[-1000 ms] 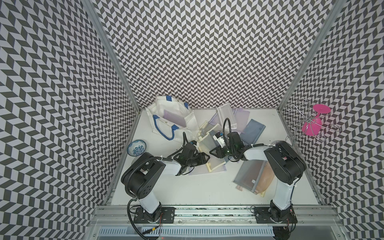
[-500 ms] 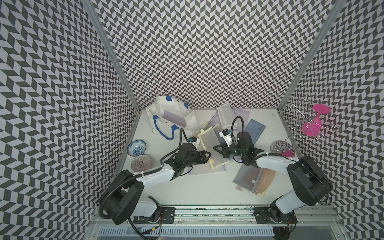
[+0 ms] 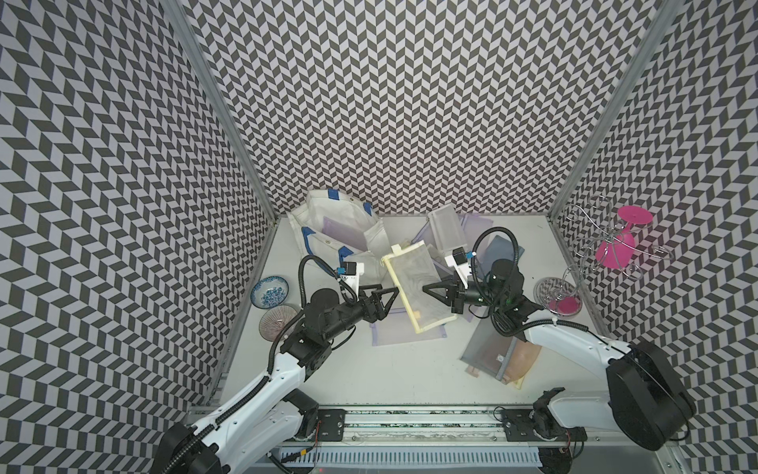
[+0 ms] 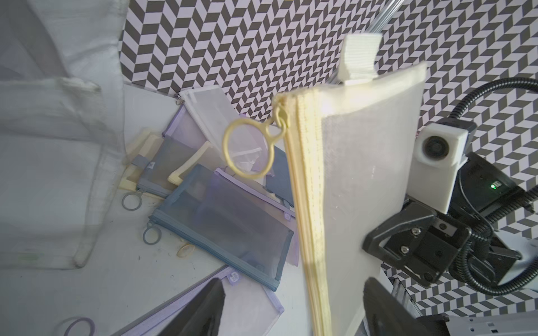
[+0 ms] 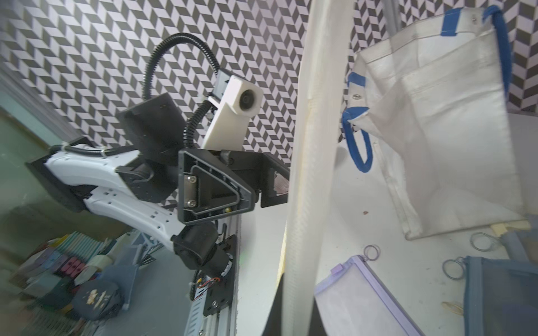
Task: Put the pencil pouch into the canvas bag
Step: Pick up the pencil pouch.
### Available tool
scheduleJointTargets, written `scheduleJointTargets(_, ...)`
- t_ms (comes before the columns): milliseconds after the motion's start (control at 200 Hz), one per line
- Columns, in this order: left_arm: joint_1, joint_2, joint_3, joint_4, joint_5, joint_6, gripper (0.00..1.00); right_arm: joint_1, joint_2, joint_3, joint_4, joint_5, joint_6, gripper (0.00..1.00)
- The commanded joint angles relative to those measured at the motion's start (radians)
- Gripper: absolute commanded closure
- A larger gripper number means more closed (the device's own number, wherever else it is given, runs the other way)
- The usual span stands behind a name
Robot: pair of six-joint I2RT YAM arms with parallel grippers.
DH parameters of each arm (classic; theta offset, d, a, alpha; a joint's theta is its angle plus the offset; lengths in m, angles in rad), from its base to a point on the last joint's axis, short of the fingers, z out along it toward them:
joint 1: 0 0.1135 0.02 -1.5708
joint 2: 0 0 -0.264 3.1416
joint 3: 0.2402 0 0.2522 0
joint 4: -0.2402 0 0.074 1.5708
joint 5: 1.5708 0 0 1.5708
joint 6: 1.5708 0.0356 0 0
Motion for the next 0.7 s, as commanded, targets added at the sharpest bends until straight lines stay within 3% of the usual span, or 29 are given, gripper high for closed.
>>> scheduleJointTargets(0, -0.054, 0.024, -0.019, 0.107, 0.023, 0.03, 0.23, 0.017, -0.012, -0.007, 0.117, -0.1, 0.035, 1.0)
scheduleJointTargets(120, -0.121, 0.077, 0.002, 0.16, 0.015, 0.049, 0.24, 0.022, -0.001, -0.007, 0.141, -0.128, 0.052, 1.0)
scheduleJointTargets(165, -0.133, 0.093, 0.004, 0.177, 0.012, 0.049, 0.29, 0.024, 0.002, -0.005, 0.14, -0.129, 0.051, 1.0)
scheduleJointTargets(260, -0.144, 0.099, -0.005, 0.221, 0.01, 0.041, 0.52, 0.024, 0.006, -0.003, 0.127, -0.126, 0.043, 1.0)
scheduleJointTargets(365, -0.154, 0.076, -0.023, 0.244, 0.004, 0.034, 0.9, 0.024, 0.016, 0.0, 0.127, -0.122, 0.049, 1.0)
scheduleJointTargets(411, -0.157, 0.058, -0.033, 0.236, -0.007, 0.034, 1.0, 0.024, 0.023, 0.001, 0.126, -0.12, 0.053, 0.99)
scheduleJointTargets(471, -0.158, 0.022, -0.05, 0.216, -0.021, 0.034, 1.0, 0.023, 0.026, 0.005, 0.115, -0.106, 0.051, 0.89)
scheduleJointTargets(551, -0.157, -0.04, -0.063, 0.159, -0.062, 0.034, 1.0, 0.022, 0.02, 0.013, 0.065, -0.059, 0.029, 0.67)
scheduleJointTargets(696, -0.132, -0.13, -0.014, -0.038, -0.167, 0.016, 1.0, 0.01, -0.006, 0.004, 0.017, 0.053, 0.025, 0.09)
